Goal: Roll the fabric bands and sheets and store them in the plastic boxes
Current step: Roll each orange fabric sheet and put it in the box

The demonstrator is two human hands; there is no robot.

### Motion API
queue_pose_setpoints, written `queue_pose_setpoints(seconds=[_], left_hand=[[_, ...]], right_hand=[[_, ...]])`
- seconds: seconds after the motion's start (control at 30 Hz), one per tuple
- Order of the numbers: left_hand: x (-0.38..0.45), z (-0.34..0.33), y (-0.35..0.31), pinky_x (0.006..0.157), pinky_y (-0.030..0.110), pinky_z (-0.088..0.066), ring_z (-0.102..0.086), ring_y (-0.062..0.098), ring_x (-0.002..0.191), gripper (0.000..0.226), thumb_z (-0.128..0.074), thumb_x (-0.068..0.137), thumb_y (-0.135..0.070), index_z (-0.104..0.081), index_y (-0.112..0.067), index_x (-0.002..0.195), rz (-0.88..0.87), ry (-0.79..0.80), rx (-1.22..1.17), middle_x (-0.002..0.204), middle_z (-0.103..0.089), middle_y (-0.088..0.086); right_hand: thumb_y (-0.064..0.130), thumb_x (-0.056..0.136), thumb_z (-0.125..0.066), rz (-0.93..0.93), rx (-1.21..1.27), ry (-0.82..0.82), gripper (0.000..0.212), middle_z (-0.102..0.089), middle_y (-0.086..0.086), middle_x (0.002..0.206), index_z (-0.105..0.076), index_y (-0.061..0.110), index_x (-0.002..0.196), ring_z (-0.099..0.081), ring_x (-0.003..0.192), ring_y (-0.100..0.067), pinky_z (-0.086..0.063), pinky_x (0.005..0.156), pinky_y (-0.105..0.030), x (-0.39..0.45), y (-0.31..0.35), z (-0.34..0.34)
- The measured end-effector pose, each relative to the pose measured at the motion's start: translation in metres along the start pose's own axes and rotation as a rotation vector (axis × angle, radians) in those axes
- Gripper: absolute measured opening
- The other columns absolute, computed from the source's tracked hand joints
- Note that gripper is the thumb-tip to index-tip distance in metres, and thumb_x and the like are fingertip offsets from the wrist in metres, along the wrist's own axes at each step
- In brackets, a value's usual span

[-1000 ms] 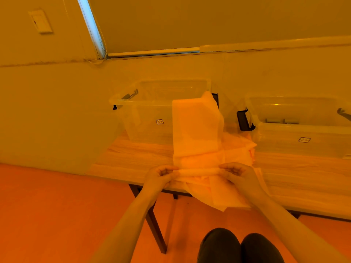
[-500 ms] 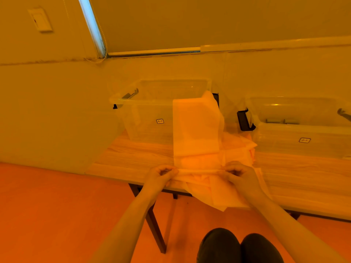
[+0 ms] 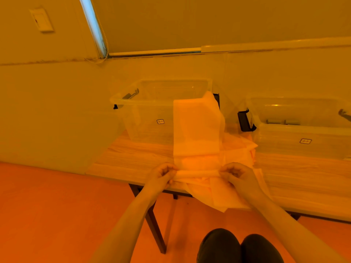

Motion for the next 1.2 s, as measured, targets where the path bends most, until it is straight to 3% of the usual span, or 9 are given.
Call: queue_pose_setpoints(seconds=[0.13, 0.33, 0.43, 0.57, 0.7, 0.83, 1.0, 1.2], left_hand=[[0.0010, -0.0003, 0.0038, 0.054, 0.022, -0.036, -0.045, 0.007, 0.053, 0.020, -0.053, 0.095, -0.007, -0.070, -0.018, 0.091, 0.046, -0.012, -0.052, 0.056, -0.050, -0.003], [-0.0008, 0.0012, 0.0026, 0.054, 0.019, -0.039, -0.050, 0.004, 0.056, 0.012, -0.067, 0.087, -0.012, -0.073, -0.022, 0.090, 0.037, -0.020, -0.037, 0.060, -0.057, -0.011], [-0.0014, 0.0022, 0.0025, 0.057, 0.021, -0.042, -0.053, 0.005, 0.061, 0.010, -0.073, 0.082, -0.018, -0.075, -0.026, 0.088, 0.017, -0.031, 0.002, 0.066, -0.059, -0.009], [-0.0024, 0.0001, 0.0007, 0.054, 0.015, -0.042, -0.055, -0.001, 0.056, 0.007, -0.070, 0.085, -0.014, -0.073, -0.017, 0.090, 0.014, -0.032, -0.016, 0.061, -0.061, -0.014], [-0.0029, 0.0000, -0.0007, 0.052, 0.014, -0.042, -0.054, -0.002, 0.054, 0.008, -0.067, 0.087, -0.014, -0.072, -0.011, 0.093, 0.019, -0.046, -0.020, 0.065, -0.061, -0.010], [-0.0022, 0.0020, 0.0016, 0.057, 0.015, -0.043, -0.057, 0.003, 0.065, 0.008, -0.067, 0.087, -0.017, -0.073, -0.013, 0.092, 0.022, -0.057, -0.004, 0.078, -0.065, -0.003], [-0.0022, -0.0011, 0.0000, 0.053, 0.017, -0.043, -0.053, 0.000, 0.053, 0.006, -0.064, 0.089, -0.011, -0.069, -0.013, 0.092, 0.009, -0.025, -0.027, 0.056, -0.059, -0.015], [0.0012, 0.0011, 0.0037, 0.050, 0.019, -0.037, -0.047, 0.007, 0.052, 0.012, -0.059, 0.093, -0.012, -0.065, -0.021, 0.089, -0.014, 0.002, -0.009, 0.056, -0.052, -0.007]], right_hand=[[0.009, 0.089, -0.063, -0.004, -0.055, 0.002, 0.013, -0.068, 0.001, 0.089, -0.071, 0.018, 0.094, -0.059, 0.062, 0.004, -0.047, 0.057, -0.012, 0.0008, 0.0001, -0.0013], [0.004, 0.083, -0.071, -0.025, -0.104, 0.015, 0.022, -0.062, -0.002, 0.073, -0.071, 0.023, 0.094, -0.057, 0.063, -0.010, -0.045, 0.053, -0.014, 0.0014, -0.0044, -0.0007], [0.007, 0.082, -0.072, -0.015, -0.115, 0.010, 0.020, -0.064, -0.005, 0.077, -0.071, 0.024, 0.093, -0.058, 0.066, -0.013, -0.047, 0.055, -0.014, 0.0015, -0.0045, -0.0006], [0.009, 0.082, -0.072, 0.008, -0.039, -0.006, 0.013, -0.067, -0.011, 0.078, -0.073, 0.021, 0.087, -0.059, 0.064, -0.014, -0.047, 0.055, -0.018, 0.0006, -0.0008, 0.0003], [0.005, 0.081, -0.072, 0.021, 0.001, -0.024, 0.015, -0.069, 0.004, 0.076, -0.074, 0.020, 0.081, -0.060, 0.065, -0.007, -0.048, 0.058, -0.020, 0.0006, 0.0014, 0.0008], [0.010, 0.081, -0.072, 0.039, -0.047, -0.008, 0.011, -0.068, 0.008, 0.098, -0.074, 0.017, 0.089, -0.063, 0.086, -0.005, -0.054, 0.072, -0.025, 0.0019, 0.0001, 0.0019], [0.012, 0.084, -0.070, -0.001, 0.013, -0.014, 0.009, -0.071, 0.000, 0.084, -0.072, 0.013, 0.092, -0.064, 0.067, -0.009, -0.051, 0.057, -0.019, -0.0001, -0.0008, 0.0002], [0.006, 0.087, -0.065, -0.004, 0.035, 0.022, 0.005, -0.063, -0.006, 0.067, -0.066, 0.008, 0.092, -0.054, 0.053, -0.009, -0.043, 0.049, -0.019, 0.0009, -0.0018, -0.0004]])
Point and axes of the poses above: each hand's wrist, its own x-axis towards the middle knuckle, its own z-axis out of the back of the hand, y = z × x, the point moved 6 cm from there along x, towards the middle knuckle
